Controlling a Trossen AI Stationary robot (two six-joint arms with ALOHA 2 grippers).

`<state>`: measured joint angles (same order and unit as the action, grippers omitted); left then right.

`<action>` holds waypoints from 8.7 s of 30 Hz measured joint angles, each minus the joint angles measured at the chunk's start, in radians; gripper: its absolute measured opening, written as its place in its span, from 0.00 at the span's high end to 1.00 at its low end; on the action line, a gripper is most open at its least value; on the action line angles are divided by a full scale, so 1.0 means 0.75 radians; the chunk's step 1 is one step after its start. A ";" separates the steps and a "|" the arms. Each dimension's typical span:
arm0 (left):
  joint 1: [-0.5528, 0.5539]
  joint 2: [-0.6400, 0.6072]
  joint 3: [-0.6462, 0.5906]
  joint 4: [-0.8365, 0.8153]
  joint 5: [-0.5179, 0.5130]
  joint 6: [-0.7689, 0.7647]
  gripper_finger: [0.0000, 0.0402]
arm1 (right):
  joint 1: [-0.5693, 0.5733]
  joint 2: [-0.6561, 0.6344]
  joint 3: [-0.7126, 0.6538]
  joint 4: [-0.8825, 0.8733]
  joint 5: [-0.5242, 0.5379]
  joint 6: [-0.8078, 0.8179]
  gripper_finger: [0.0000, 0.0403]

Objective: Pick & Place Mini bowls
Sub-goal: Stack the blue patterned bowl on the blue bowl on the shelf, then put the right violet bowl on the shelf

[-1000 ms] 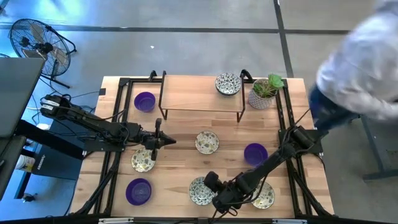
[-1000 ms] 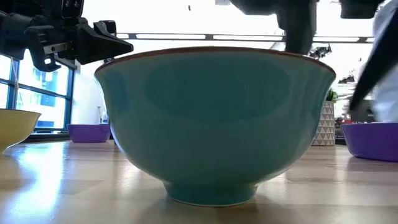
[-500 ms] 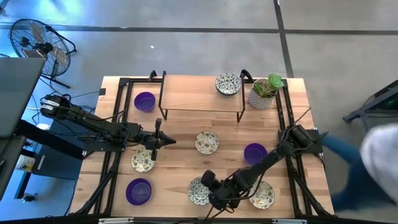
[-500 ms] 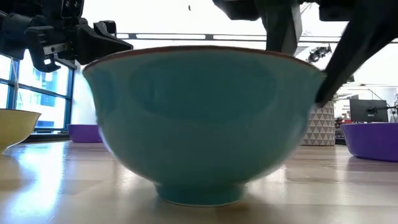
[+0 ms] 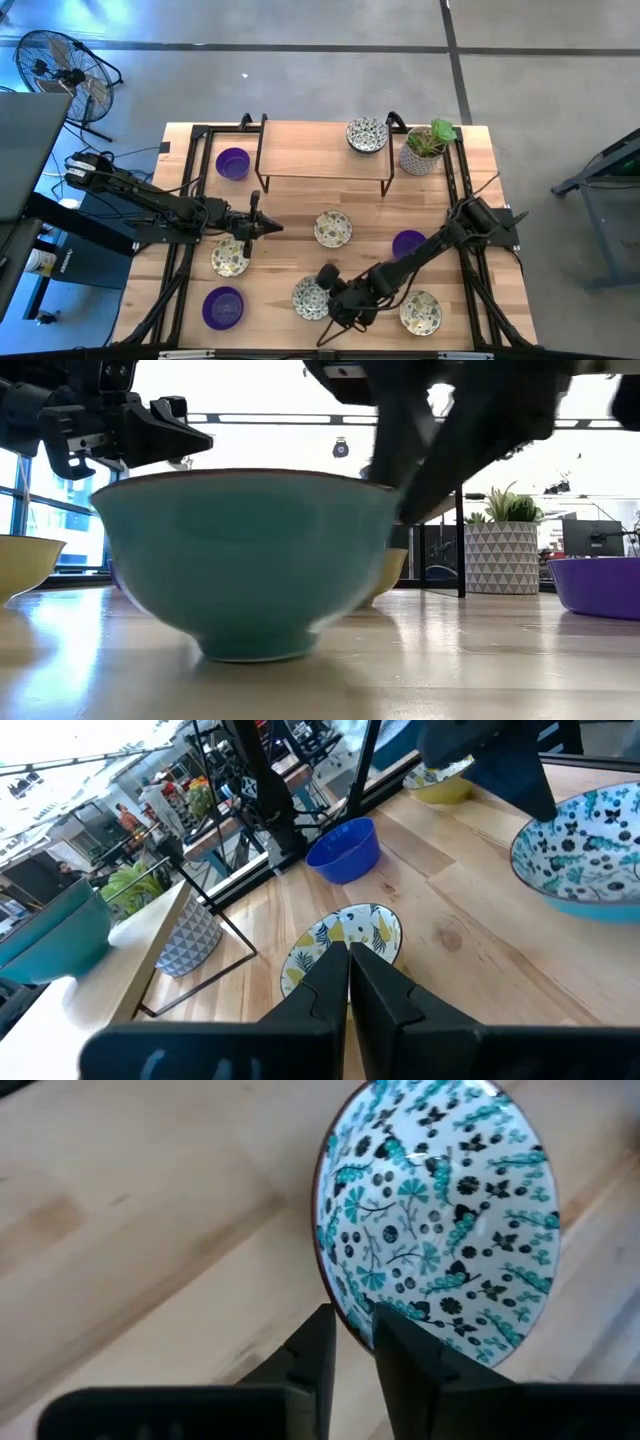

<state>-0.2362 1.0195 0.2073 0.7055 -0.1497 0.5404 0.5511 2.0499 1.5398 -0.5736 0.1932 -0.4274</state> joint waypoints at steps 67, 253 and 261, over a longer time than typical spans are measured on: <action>0.001 -0.062 0.003 0.079 -0.176 0.083 0.98 | -0.529 -0.170 0.827 -1.220 0.260 0.503 0.98; 0.126 -0.030 0.502 -1.183 0.254 0.023 0.98 | -0.767 -1.515 -1.648 1.512 -0.233 0.571 1.00; 0.105 0.196 0.642 -1.184 0.212 -0.032 0.88 | -0.658 -1.514 -1.648 1.522 -0.232 0.535 1.00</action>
<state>-0.1574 1.1667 0.6888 -0.1825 0.0095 0.5166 0.0577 0.9142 0.3035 0.5678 0.0193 -0.0261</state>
